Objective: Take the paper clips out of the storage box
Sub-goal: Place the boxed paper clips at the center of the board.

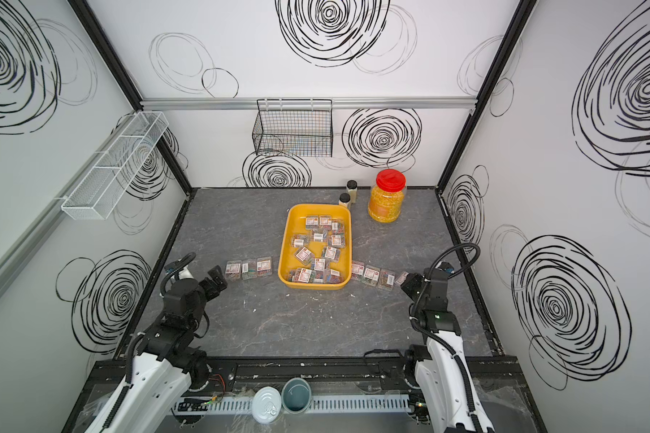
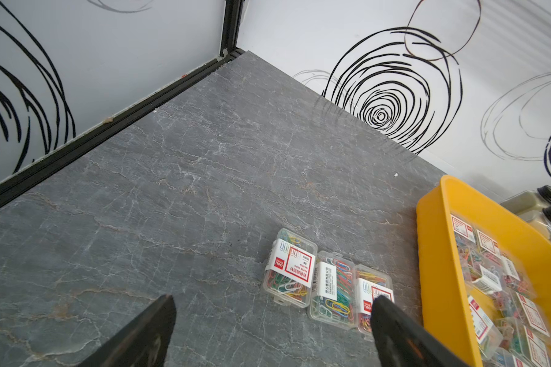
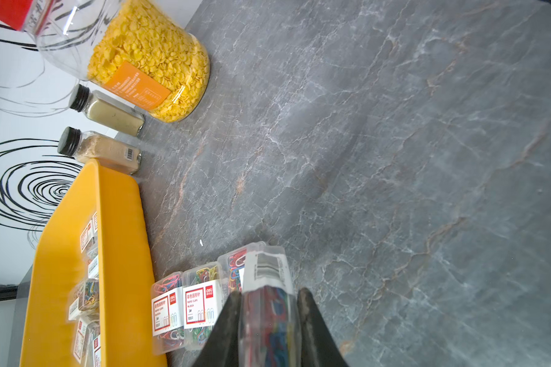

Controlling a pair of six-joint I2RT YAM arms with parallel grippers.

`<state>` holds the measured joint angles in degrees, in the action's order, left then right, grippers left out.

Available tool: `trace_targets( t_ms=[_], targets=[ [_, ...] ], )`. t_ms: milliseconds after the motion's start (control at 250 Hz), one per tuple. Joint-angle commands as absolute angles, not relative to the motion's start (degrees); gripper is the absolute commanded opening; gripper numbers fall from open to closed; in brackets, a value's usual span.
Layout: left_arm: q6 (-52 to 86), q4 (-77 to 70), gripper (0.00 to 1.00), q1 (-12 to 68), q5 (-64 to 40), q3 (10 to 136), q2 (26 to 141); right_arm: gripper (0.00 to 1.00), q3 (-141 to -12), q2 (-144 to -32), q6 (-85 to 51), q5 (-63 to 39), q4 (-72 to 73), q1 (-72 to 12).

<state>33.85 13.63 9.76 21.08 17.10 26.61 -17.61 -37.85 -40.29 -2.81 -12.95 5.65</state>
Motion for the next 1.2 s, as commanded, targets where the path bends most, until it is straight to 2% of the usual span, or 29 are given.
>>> trace_targets(
  t_ms=[0, 260, 436, 527, 915, 1195],
  targets=[
    [34.26, 12.73, 0.99, 10.11, 22.25, 16.92, 26.63, 0.11, -15.83, -38.56, -41.77, -6.24, -10.89, 7.47],
    [34.36, 12.69, 0.99, 10.10, 22.49, 16.87, 26.81, 0.12, -15.27, -42.61, -41.76, -9.40, -7.65, 9.98],
    [34.45, 12.76, 0.99, 10.14, 22.61, 16.96, 26.87, 0.33, -15.03, -43.40, -41.74, -9.80, -7.01, 11.38],
    [34.44, 12.69, 0.99, 10.14, 22.59, 16.96, 26.89, 0.37, -14.92, -43.33, -41.51, -10.47, -6.54, 12.55],
    [34.44, 12.70, 0.99, 10.15, 22.59, 16.96, 26.81, 0.35, -12.59, -41.53, -44.08, -13.21, -5.91, 14.66],
    [34.50, 12.99, 0.99, 10.20, 22.68, 16.95, 26.30, 0.37, -5.83, -30.08, -50.51, -12.37, -5.56, 14.50]
  ],
)
